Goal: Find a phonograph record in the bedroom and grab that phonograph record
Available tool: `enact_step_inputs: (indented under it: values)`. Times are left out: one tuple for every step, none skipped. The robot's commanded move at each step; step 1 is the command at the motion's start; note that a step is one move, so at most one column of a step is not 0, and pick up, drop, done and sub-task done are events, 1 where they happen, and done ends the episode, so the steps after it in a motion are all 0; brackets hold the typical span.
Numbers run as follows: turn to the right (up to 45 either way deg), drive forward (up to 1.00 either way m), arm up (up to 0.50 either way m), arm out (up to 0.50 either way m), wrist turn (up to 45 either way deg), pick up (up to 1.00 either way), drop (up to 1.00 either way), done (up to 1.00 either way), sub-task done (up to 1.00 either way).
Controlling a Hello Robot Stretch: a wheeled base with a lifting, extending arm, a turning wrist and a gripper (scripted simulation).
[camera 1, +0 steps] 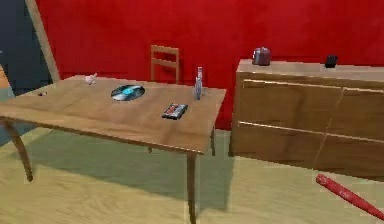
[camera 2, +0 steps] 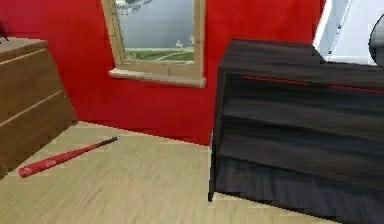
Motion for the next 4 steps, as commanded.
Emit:
enact_step_inputs:
  values:
    - [0.0,0.4,0.0,0.0,0.0,0.0,0.0,0.0,0.0]
    - [-45.0,0.0,0.0,0.0,0.0,0.0,0.0,0.0,0.0]
    - [-45.0,0.0,0.0,0.0,0.0,0.0,0.0,0.0,0.0]
    - [-15.0,0.0,0.0,0.0,0.0,0.0,0.0,0.0,0.0]
